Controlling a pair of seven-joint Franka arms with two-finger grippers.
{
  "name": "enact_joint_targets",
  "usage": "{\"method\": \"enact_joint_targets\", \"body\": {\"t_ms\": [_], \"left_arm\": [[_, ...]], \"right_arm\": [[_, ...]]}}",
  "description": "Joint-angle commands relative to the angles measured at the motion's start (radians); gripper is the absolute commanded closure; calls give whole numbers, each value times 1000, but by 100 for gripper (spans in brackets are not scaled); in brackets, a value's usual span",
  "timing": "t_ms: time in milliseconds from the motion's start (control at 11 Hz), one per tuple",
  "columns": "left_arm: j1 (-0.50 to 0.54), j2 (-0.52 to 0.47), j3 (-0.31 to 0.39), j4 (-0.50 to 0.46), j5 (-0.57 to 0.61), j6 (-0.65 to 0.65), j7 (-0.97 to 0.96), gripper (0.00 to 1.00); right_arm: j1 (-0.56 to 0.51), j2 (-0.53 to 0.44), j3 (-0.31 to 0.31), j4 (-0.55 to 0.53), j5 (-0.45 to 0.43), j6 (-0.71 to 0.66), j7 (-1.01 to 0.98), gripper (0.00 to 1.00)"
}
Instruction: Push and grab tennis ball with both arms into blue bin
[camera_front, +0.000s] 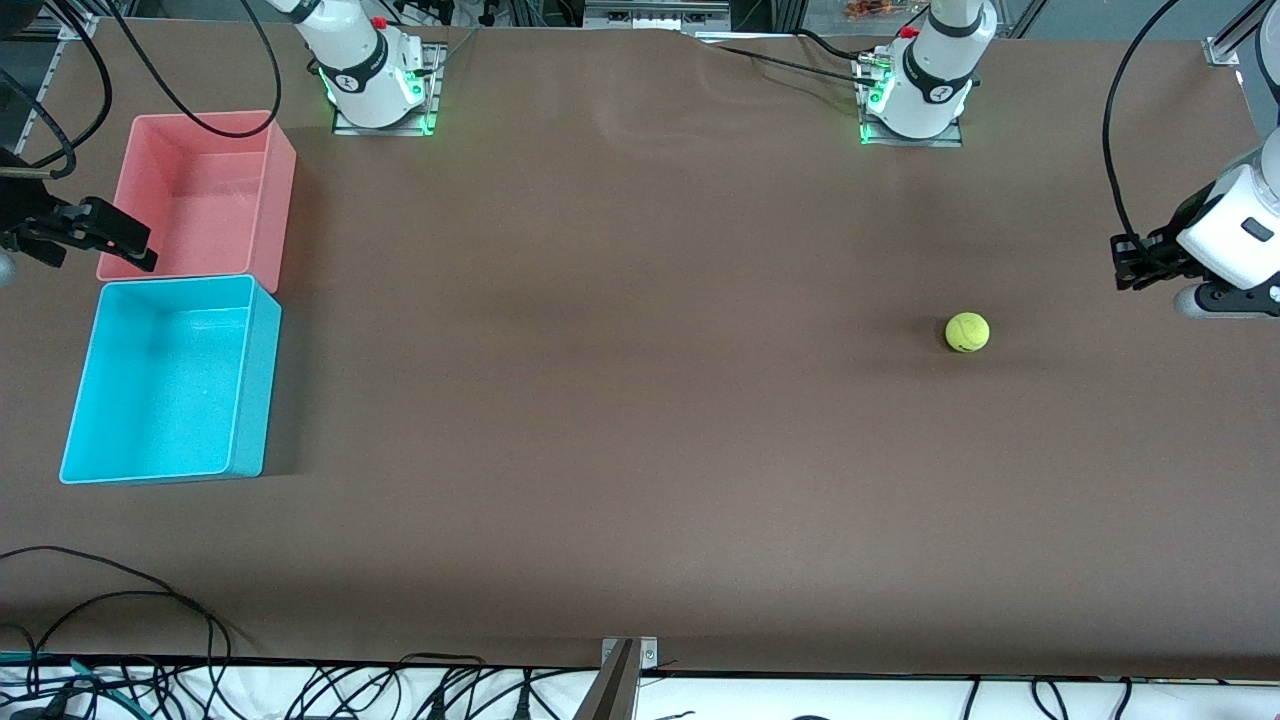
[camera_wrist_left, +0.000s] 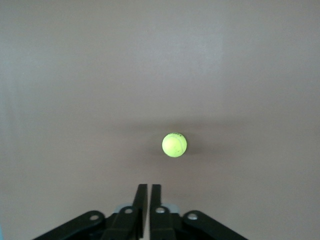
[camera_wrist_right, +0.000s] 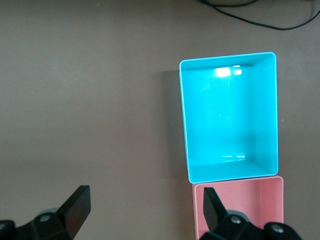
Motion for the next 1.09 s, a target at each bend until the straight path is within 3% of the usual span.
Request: {"method": "enact_joint_targets", "body": {"t_ms": [0,274,730,1004], "left_arm": [[8,29,5,45,7,-44,8,100],[35,65,19,68,-6,-46,-6,100],[116,76,19,42,-151,-44,-560,100],[138,82,22,37,-136,-44,-886,100]], "right_arm": [[-3,7,4,23,11,-14,0,0],[-4,10,4,23,11,-5,2,0],[-3,12,4,23,11,0,2,0],[-4,18,4,23,11,0,2,0]]}}
